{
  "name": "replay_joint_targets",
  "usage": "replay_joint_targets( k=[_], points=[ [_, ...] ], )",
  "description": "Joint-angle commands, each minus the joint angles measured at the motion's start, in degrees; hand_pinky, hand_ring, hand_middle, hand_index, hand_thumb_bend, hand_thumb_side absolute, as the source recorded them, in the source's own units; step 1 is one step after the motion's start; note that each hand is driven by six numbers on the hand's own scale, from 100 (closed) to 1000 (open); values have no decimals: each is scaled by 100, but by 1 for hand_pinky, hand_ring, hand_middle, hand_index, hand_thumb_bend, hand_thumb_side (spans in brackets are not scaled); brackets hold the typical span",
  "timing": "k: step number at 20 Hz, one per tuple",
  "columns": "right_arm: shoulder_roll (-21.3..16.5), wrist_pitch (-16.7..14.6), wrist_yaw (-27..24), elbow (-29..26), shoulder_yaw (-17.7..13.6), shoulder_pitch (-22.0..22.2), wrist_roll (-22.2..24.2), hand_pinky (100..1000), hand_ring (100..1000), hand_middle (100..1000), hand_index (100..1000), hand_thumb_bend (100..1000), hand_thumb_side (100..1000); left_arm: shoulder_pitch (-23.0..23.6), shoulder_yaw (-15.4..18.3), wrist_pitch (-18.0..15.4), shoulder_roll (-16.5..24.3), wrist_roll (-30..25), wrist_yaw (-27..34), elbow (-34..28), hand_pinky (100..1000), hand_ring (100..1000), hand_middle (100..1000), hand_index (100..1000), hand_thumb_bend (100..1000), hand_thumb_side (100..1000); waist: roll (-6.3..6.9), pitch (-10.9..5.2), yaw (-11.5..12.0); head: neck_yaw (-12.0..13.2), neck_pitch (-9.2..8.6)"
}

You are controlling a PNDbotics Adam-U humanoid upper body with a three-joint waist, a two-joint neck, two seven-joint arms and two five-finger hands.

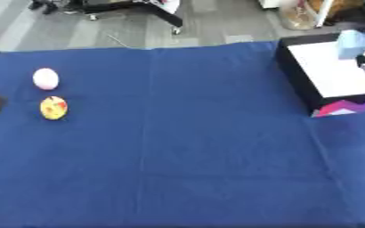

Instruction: Pick up the objects with one hand, pass them to the other hand, and then place them into the box on the other side of the table.

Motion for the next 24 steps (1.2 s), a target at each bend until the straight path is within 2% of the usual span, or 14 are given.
replay_joint_targets(
  k=[1,3,5,7,8,9,10,16,17,20,22,23,24],
  points=[
    [-177,18,-10,-74,-22,-87,-117,752,612,564,211,100,254,-29,97,-18,140,13,-15,-48,824,650,612,791,292,274,-19,-94,0,-5,-50],
    [-177,13,16,-53,-17,-82,-159,746,612,577,226,100,255,-28,96,-19,139,11,-15,-47,824,650,612,791,288,273,-20,-94,-2,-3,-54],
    [-177,10,43,-34,-14,-80,-186,756,645,619,288,100,258,-29,96,-18,142,13,-14,-47,824,651,612,791,287,272,-19,-95,-2,0,-62],
    [-179,-11,113,-29,3,-80,-180,787,696,704,489,100,269,-31,96,-18,144,15,-14,-48,824,651,612,791,285,271,-19,-95,-2,2,-68],
    [-178,-28,161,-28,7,-79,-165,802,721,740,675,100,278,-32,96,-18,143,15,-13,-48,824,651,612,791,284,272,-19,-95,-3,-1,-70],
    [-177,-45,213,-18,12,-77,-125,809,739,754,932,100,305,-31,95,-18,141,14,-12,-47,824,651,612,791,284,273,-19,-94,-4,-4,-79],
    [-173,-52,243,-12,2,-81,-94,812,742,762,1000,100,318,-29,95,-18,139,13,-13,-47,824,651,612,791,284,273,-19,-94,-6,-3,-88],
    [-186,-23,369,-82,9,-83,-206,787,787,854,1000,100,375,-21,100,-18,139,13,-17,-49,823,651,612,791,282,272,-21,-89,-7,-8,-113],
    [-190,-35,435,-127,20,-88,-281,757,806,900,1000,100,413,-20,99,-19,139,12,-16,-49,824,651,612,791,282,274,-22,-89,-7,-9,-106],
    [-195,-162,655,-220,43,-89,-578,732,834,957,1000,100,334,-14,102,-20,141,14,-17,-49,824,651,612,791,282,275,-23,-90,-8,-13,-101],
    [-188,-263,691,-234,36,-95,-739,760,837,962,1000,100,277,-9,103,-18,142,16,-17,-50,824,651,612,791,281,275,-22,-90,-10,-13,-101],
    [-176,-317,631,-211,20,-98,-776,861,823,952,1000,100,221,-7,103,-18,141,16,-16,-51,824,652,612,791,281,277,-21,-91,-11,-13,-97],
    [-163,-388,498,-169,4,-103,-767,863,823,953,1000,100,221,-7,102,-18,140,16,-16,-52,824,652,612,791,281,277,-21,-92,-12,-12,-95]
  ],
)
